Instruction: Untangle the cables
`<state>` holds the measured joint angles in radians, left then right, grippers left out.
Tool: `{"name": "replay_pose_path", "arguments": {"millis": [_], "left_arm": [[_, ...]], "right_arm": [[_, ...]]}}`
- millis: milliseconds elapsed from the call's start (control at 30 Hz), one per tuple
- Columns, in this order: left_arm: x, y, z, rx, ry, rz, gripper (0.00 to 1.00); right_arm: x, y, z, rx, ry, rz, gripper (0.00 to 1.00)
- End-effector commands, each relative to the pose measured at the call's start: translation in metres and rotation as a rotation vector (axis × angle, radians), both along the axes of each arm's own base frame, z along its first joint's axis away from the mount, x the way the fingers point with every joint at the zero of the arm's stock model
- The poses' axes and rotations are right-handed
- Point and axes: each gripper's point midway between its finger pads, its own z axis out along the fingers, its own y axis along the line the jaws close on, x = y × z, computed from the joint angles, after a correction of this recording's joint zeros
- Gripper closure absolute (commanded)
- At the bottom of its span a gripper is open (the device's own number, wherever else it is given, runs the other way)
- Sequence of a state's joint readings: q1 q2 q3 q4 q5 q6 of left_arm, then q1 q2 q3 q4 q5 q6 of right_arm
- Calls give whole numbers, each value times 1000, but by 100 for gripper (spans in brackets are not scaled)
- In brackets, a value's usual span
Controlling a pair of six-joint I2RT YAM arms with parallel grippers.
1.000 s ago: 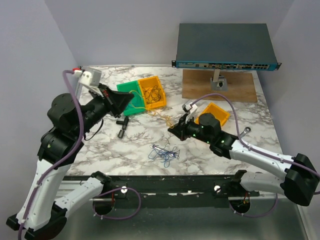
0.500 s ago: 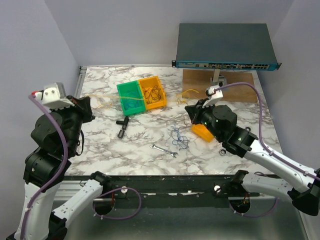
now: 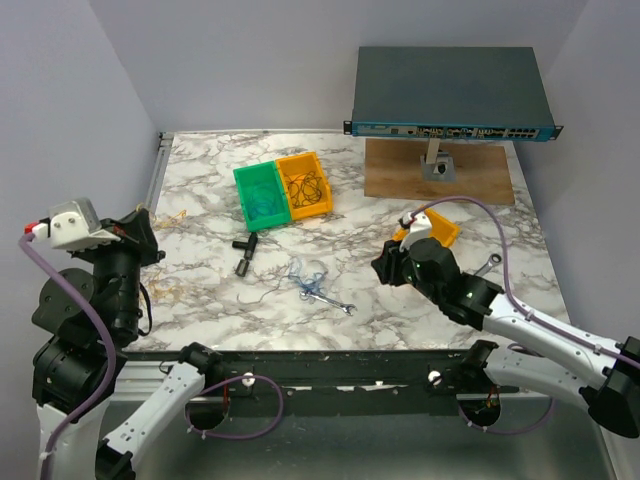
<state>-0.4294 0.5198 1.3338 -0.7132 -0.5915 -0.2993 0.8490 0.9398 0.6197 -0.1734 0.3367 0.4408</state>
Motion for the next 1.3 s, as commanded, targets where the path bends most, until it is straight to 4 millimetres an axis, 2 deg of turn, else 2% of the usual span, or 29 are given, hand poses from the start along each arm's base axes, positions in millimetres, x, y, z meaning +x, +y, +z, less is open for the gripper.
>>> {"name": "replay_pose_path", "arguments": {"millis": [0, 33, 100, 200, 467, 700, 900, 1033, 1067, 1100, 1200, 1267], "left_arm": [[12, -40, 0, 46, 3, -198, 100], [12, -46, 1, 56, -7, -234, 100], [12, -55, 4, 61, -15, -281, 100], [9, -66, 12, 63, -32, -343, 100], [-1, -93, 41, 45, -89, -506, 100], [-6, -121, 60, -1, -118, -653, 100], [-5, -131, 74, -29, -126, -702, 100], [-7, -130, 81, -38, -127, -701, 100], [-9, -130, 83, -38, -128, -702, 100], [-10, -129, 84, -41, -129, -703, 100], [-12, -128, 85, -43, -134, -698, 100], [-12, -126, 85, -42, -130, -689, 100]], "right_arm": [[-26, 45, 28, 94, -41, 321, 33], [-32, 55, 37, 120, -59, 395, 22], [-40, 73, 48, 154, -82, 507, 10], [-43, 98, 51, 178, -87, 627, 3], [-46, 173, 28, 173, -55, 777, 2], [-65, 245, 34, 227, -189, 924, 1], [-66, 304, 38, 301, -256, 907, 0], [-56, 315, 57, 416, -328, 820, 0], [-54, 317, 59, 426, -335, 812, 4], [-53, 319, 62, 432, -338, 809, 13], [-59, 320, 65, 424, -335, 845, 55], [-65, 312, 62, 430, -333, 859, 71]]}}
